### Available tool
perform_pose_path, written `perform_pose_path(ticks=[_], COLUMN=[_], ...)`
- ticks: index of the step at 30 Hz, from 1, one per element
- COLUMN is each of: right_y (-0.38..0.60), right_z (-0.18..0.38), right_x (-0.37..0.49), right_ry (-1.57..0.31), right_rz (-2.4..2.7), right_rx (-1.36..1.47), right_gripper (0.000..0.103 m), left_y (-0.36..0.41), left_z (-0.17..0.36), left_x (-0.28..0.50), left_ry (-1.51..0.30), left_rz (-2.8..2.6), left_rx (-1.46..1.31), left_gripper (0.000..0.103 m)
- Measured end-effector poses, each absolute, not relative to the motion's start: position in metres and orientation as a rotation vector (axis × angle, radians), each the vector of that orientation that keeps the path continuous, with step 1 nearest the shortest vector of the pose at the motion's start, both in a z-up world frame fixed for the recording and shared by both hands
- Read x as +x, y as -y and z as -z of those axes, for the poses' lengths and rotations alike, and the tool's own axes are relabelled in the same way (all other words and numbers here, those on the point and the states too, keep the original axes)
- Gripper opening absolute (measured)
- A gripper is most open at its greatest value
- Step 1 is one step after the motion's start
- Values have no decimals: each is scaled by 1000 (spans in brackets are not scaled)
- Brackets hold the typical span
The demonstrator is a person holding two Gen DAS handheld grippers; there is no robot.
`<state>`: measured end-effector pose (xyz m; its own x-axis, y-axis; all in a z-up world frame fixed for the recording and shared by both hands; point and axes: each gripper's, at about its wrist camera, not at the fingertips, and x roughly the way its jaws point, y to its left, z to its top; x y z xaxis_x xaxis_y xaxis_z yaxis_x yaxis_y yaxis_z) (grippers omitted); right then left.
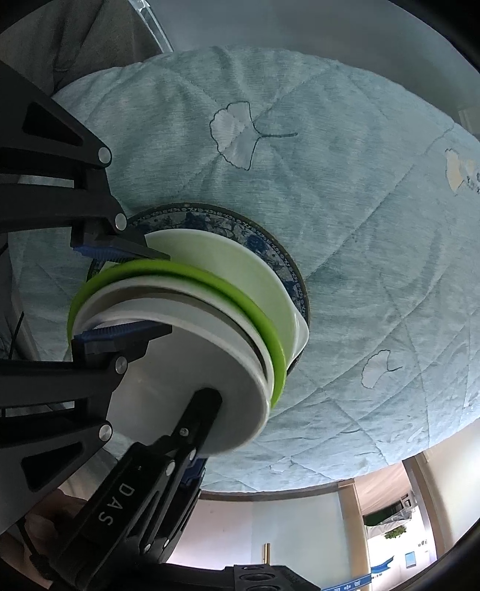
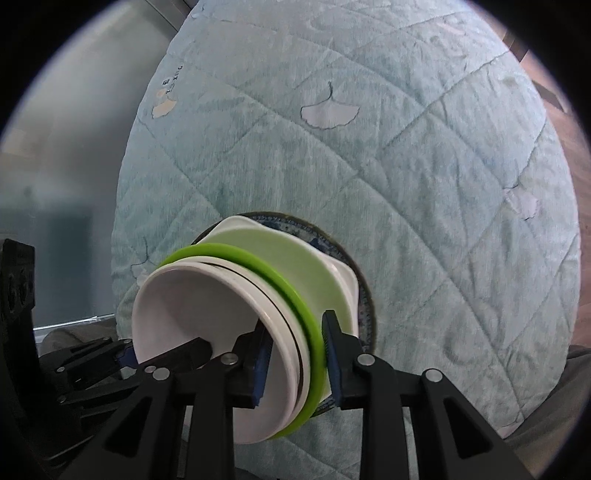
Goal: Organize plates and bowls
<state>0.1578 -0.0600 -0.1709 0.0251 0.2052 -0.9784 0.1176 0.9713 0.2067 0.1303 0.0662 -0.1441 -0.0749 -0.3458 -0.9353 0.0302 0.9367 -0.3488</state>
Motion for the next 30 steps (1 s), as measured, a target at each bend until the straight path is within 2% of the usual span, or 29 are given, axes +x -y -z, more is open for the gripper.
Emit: perform_pose_path(ticks=[2,4,6,8,10,13,16,20,27,29,30], right_y=[62,66,69,72,76,78,83,82,85,89,90], right_z=[166,158,148,133,114,91,81,72,69,70,70], right_x=[156,155,153,148,140,129,115,93,53,46,43], right_ry=[-1534,-1516,-1499,-1455,-1396,-1321,-1309,-1299,-1282,-1272,-1265], right_rz=[-75,-79,-84,-80,-81,-49,-36,-61,-44,-39,-34], right_rx=[267,281,276,255,226,145,126,127,105,109,104], right_gripper=[26,27,36,65,79,82,83,84,84,83,83], left_y=[-64,-66,-70,-75,-82,-93,-93,-79,-53,-50,-48], left_z=[135,125,109,93,72,40,17,0,-2,0,1], left_x=[128,127,123,119,111,97,81,56,11,2,-3], left_ry=[-1594,-1568,-1521,-1475,-1404,-1257,-1138,-1082,-1094,-1093,-1097], left_rz=[305,291,262,235,192,53,-16,12,104,121,118], left_rx=[-211,-184,-166,-157,-147,-85,-40,-25,-2,-16,-14], left_gripper=[29,40,50,59,73,89,98,99,99,97,88])
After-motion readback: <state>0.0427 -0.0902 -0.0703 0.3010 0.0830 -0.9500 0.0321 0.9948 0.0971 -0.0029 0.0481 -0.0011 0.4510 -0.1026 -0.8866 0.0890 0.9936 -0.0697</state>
